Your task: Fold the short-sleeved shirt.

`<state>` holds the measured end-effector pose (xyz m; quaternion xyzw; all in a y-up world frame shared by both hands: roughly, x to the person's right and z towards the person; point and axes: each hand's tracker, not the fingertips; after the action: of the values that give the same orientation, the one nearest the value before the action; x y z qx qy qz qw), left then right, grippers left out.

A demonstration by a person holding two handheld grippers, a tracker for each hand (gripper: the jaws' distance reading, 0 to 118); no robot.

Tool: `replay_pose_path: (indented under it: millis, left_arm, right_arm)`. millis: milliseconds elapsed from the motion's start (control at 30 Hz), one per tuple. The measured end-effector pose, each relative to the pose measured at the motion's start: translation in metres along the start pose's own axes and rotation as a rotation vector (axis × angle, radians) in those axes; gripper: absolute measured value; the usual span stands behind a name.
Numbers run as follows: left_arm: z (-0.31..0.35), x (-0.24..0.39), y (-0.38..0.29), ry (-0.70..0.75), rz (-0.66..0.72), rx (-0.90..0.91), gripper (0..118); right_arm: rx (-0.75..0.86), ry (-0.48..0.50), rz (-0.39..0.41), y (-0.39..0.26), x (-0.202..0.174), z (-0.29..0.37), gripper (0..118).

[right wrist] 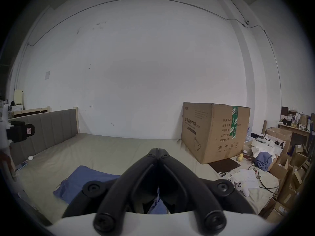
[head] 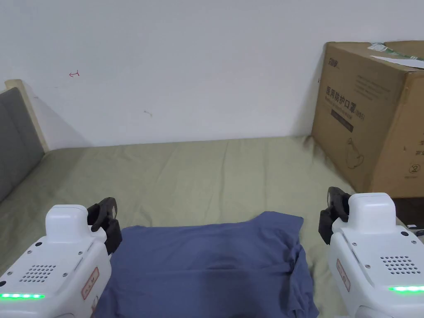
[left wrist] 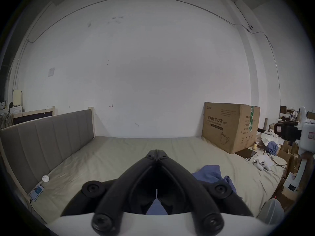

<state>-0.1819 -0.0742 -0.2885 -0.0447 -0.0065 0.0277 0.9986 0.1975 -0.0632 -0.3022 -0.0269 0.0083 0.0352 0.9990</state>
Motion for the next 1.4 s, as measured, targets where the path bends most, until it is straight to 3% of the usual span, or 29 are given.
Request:
replay_pose_path:
  millis: [267,500,600,633,733,767,1100,1167,1233,1300,1400]
  left_arm:
    - [-0.012,-0.014,-0.01,0.054,0.018,-0.099,0]
    - [-0.047,-0.047,-0.037,0.128,0.082,-0.397,0]
    - [-0.062,-0.063,-0.061,0.15,0.118,-0.525,7]
    - [-0.068,-0.069,-0.07,0.146,0.128,-0.583,27]
    - [-0.085,-0.087,-0.1,0.145,0.205,-0.689,106]
    - [-0.092,-0.094,-0.114,0.163,0.265,-0.732,108]
    - [-0.139,-0.118,-0.206,0.247,0.19,-0.932,105]
    - [-0.142,-0.121,-0.214,0.27,0.201,-0.945,86]
    - [-0.142,-0.126,-0.223,0.225,0.26,-0.983,50]
    - [-0.136,-0.124,-0.222,0.232,0.24,-0.949,46]
    - [-0.136,-0.124,-0.217,0.205,0.241,-0.933,5]
  right_arm:
    - [0.008,0.011,-0.007,0.002,-0.001,0.0,0]
    - [-0.02,0.045,-0.013,-0.004,0.001,-0.01,0]
    - [-0.042,0.054,-0.024,-0.009,0.001,-0.017,0]
    - [-0.049,0.055,-0.025,-0.011,0.001,-0.019,0]
    - [-0.071,0.057,-0.021,-0.018,-0.001,-0.028,0]
    - [-0.082,0.057,-0.019,-0.021,-0.001,-0.031,0]
    - [-0.186,0.047,-0.024,-0.046,0.003,-0.059,0]
    - [-0.201,0.042,-0.025,-0.05,0.005,-0.062,0]
    - [-0.211,0.034,-0.027,-0.053,0.008,-0.064,0]
    - [-0.226,0.027,-0.028,-0.058,0.011,-0.067,0]
    - [-0.259,0.025,-0.042,-0.067,0.015,-0.072,0]
